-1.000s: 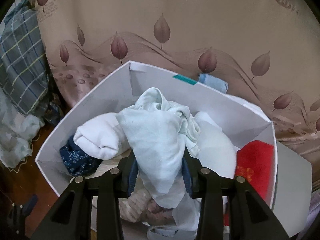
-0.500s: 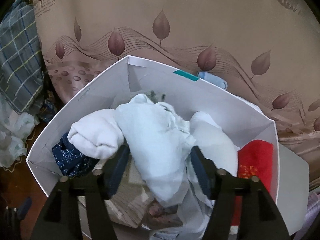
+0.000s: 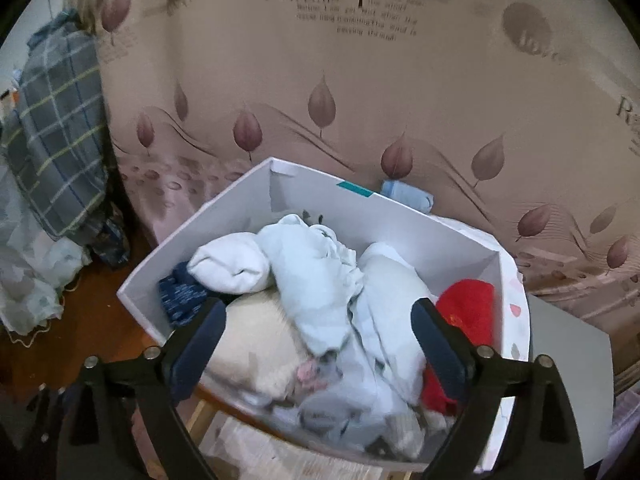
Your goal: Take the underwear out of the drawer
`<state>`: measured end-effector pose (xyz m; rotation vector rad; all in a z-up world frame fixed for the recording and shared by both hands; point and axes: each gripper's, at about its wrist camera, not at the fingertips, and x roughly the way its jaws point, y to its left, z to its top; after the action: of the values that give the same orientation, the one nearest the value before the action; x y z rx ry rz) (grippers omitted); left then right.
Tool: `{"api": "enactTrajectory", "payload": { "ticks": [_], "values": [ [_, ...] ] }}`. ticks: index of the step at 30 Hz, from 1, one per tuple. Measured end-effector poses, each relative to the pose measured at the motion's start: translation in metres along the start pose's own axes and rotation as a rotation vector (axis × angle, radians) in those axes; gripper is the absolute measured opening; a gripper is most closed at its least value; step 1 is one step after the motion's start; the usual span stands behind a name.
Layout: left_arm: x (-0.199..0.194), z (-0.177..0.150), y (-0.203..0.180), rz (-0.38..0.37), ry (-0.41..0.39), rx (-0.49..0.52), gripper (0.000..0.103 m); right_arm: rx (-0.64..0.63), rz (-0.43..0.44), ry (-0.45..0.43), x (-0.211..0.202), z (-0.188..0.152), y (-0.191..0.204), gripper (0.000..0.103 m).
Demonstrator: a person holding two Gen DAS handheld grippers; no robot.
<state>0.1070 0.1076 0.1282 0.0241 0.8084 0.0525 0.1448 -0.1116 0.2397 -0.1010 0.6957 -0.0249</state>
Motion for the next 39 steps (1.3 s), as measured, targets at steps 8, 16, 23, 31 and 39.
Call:
{"api": "enactTrajectory", "payload": {
  "ticks": [8, 16, 23, 31, 39],
  "values": [
    [-0.004, -0.004, -0.008, -0.009, -0.006, 0.038, 0.050, 0.035, 0.016, -0.123, -0.070, -0.055, -0.007, 0.102],
    [-0.002, -0.017, -0.024, -0.031, 0.004, 0.100, 0.050, 0.035, -0.065, -0.081, -0.066, -0.148, -0.004, 0.102],
    [0.007, -0.025, -0.042, -0.054, 0.040, 0.139, 0.050, 0.063, -0.044, 0.027, -0.022, -0.202, -0.003, 0.102],
    [0.020, -0.036, -0.058, -0.074, 0.093, 0.155, 0.050, 0.181, 0.019, 0.102, 0.011, -0.229, -0.020, 0.102],
    [0.026, -0.044, -0.071, -0.076, 0.110, 0.192, 0.050, 0.200, 0.004, 0.133, 0.023, -0.237, -0.025, 0.102]
  ]
}}
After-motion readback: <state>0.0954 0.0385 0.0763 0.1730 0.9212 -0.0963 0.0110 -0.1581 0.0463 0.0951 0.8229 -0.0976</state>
